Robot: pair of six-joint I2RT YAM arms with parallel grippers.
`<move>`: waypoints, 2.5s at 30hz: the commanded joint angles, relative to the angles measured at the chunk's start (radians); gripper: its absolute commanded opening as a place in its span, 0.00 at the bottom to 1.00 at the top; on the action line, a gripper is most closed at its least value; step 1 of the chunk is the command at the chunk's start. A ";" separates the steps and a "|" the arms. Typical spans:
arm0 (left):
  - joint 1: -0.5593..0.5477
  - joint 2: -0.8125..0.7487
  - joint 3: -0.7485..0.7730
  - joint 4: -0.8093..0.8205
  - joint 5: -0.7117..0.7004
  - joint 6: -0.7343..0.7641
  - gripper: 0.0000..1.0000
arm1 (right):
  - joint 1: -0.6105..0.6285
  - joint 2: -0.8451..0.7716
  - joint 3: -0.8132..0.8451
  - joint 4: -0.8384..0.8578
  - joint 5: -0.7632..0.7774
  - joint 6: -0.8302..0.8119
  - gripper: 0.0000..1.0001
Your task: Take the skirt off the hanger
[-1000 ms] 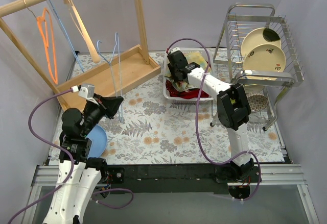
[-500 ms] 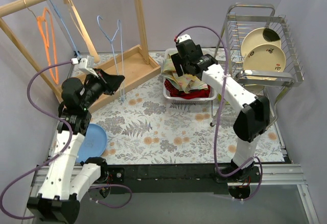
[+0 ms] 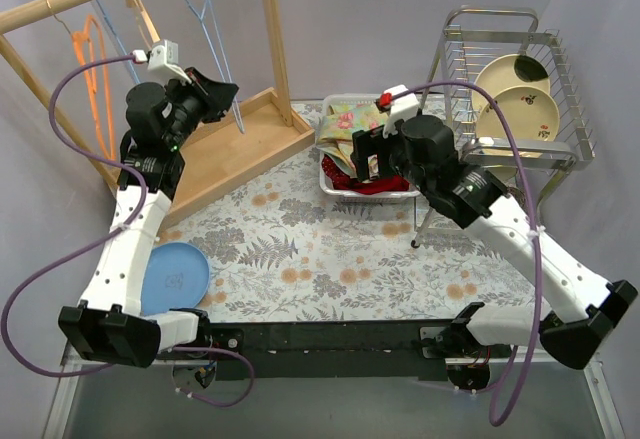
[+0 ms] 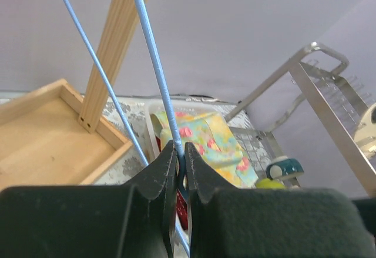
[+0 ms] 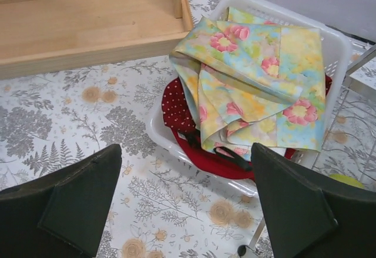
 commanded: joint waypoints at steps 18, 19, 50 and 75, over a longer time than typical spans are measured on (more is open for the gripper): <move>-0.008 0.370 0.384 0.001 -0.156 0.127 0.00 | 0.004 -0.302 -0.269 0.221 -0.145 0.055 0.98; -0.008 0.374 0.384 -0.001 -0.154 0.127 0.00 | 0.004 -0.302 -0.269 0.224 -0.145 0.052 0.98; -0.009 -0.466 -0.438 0.194 0.544 -0.087 0.98 | 0.004 -0.539 -0.216 -0.029 -0.183 0.230 0.98; -0.009 -0.670 -0.633 0.294 0.568 -0.124 0.98 | 0.004 -0.580 -0.295 -0.034 -0.238 0.241 0.97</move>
